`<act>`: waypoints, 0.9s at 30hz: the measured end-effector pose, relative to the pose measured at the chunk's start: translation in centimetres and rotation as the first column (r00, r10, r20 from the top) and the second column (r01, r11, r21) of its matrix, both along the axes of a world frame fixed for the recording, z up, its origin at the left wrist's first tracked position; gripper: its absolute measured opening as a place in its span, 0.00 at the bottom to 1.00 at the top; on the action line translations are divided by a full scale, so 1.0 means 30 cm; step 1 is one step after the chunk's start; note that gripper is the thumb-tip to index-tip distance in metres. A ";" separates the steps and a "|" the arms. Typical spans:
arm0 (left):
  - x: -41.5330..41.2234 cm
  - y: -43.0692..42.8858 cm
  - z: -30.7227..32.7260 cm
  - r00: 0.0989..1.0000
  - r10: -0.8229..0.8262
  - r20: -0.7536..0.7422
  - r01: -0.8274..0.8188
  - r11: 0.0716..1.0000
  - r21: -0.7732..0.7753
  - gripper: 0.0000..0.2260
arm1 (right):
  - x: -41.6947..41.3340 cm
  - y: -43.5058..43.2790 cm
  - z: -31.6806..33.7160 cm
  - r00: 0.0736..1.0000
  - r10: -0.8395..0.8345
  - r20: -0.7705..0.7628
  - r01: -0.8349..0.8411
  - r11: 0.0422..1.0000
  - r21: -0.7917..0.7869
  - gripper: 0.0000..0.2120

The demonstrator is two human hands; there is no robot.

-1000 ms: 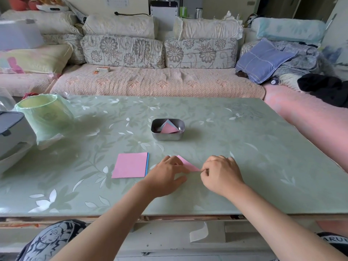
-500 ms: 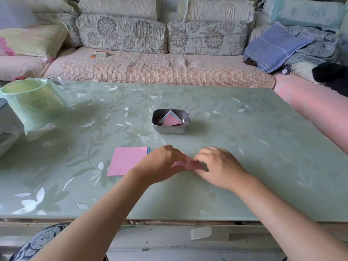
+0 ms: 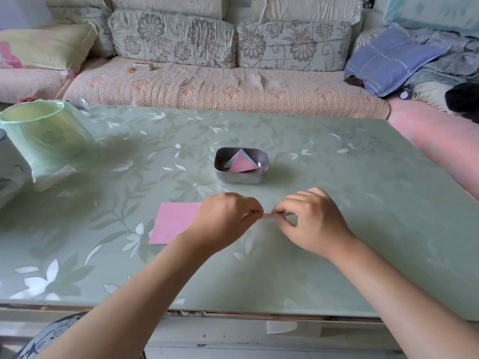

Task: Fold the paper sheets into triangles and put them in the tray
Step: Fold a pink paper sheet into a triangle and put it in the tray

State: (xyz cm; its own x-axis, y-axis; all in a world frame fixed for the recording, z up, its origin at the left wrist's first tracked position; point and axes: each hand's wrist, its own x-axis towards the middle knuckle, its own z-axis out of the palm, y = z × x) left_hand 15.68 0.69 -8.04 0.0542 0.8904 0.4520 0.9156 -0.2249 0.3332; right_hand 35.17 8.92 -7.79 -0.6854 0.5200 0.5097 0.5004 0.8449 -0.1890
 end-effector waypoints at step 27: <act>-0.042 0.005 0.076 0.994 0.109 -0.013 -0.106 0.987 0.118 0.04 | -0.023 -0.001 0.049 0.967 -0.139 -0.214 0.091 0.971 -0.220 0.06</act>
State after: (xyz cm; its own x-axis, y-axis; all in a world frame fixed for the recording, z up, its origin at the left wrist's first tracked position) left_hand 14.41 0.84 -5.74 -0.0294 0.8326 0.5531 0.9425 -0.1613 0.2929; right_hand 34.48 8.88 -6.31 -0.4939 0.6987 0.5176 0.5159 0.7146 -0.4724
